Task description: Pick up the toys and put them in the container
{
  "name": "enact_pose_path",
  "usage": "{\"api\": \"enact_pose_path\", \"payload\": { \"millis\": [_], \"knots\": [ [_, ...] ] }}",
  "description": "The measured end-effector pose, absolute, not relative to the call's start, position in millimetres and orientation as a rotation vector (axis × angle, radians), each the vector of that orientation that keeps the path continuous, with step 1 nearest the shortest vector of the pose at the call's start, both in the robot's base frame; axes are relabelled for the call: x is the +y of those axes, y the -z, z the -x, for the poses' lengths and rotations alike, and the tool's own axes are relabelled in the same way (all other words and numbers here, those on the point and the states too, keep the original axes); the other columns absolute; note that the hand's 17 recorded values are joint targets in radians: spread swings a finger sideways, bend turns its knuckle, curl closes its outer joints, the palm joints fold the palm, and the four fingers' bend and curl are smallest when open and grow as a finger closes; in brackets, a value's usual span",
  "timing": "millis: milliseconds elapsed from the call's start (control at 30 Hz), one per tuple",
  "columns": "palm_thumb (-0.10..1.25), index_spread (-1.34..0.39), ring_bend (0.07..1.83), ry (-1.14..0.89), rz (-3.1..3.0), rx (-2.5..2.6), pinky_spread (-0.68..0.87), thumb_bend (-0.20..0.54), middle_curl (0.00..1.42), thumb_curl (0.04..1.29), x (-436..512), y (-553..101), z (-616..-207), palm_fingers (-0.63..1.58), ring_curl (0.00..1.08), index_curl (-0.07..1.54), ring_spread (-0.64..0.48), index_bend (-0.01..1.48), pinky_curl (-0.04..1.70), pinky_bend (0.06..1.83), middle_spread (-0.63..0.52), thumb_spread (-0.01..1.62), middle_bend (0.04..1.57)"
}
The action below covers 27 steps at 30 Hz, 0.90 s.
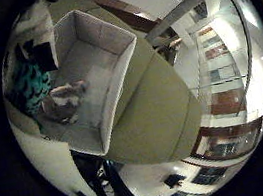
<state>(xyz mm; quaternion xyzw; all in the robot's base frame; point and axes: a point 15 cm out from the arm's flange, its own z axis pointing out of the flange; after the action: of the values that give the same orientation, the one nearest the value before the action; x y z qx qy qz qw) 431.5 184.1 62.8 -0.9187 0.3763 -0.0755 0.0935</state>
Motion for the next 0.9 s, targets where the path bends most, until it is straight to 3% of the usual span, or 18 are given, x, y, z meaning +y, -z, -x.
{"api": "enact_pose_path", "payload": {
  "millis": [200, 267, 400, 667, 900],
  "knots": [
    [1.05, -0.21, 1.47, 0.242, 2.711, 1.127, -0.2, -0.02, 0.61, 0.87, 181.0, -60.5, -436.1, 1.21, 0.59, 0.71, -0.16, 1.16, 0.88, 1.3, -0.09, 0.75, 1.35],
    [0.97, -0.21, 1.46, 0.26, 2.699, 1.13, -0.21, -0.049, 0.61, 0.85, 178.5, -62.1, -440.5, 1.2, 0.58, 0.71, -0.16, 1.14, 0.87, 1.29, -0.09, 0.74, 1.34],
    [0.83, -0.26, 1.4, 0.281, 2.7, 1.116, -0.25, -0.043, 0.59, 0.79, 173.2, -63.4, -445.0, 1.15, 0.56, 0.69, -0.17, 0.97, 0.79, 1.28, -0.1, 0.74, 1.28],
    [0.6, -0.34, 1.23, 0.276, 2.739, 1.076, -0.39, -0.039, 0.53, 0.52, 159.8, -60.3, -445.2, 0.99, 0.51, 0.66, -0.21, 0.6, 0.62, 1.13, -0.13, 1.06, 1.05],
    [0.48, -0.33, 1.19, 0.275, 2.752, 1.056, -0.39, -0.03, 0.54, 0.38, 157.0, -60.1, -445.3, 0.78, 0.5, 0.64, -0.21, 0.39, 0.58, 1.02, -0.13, 1.08, 0.96]
  ]
}}
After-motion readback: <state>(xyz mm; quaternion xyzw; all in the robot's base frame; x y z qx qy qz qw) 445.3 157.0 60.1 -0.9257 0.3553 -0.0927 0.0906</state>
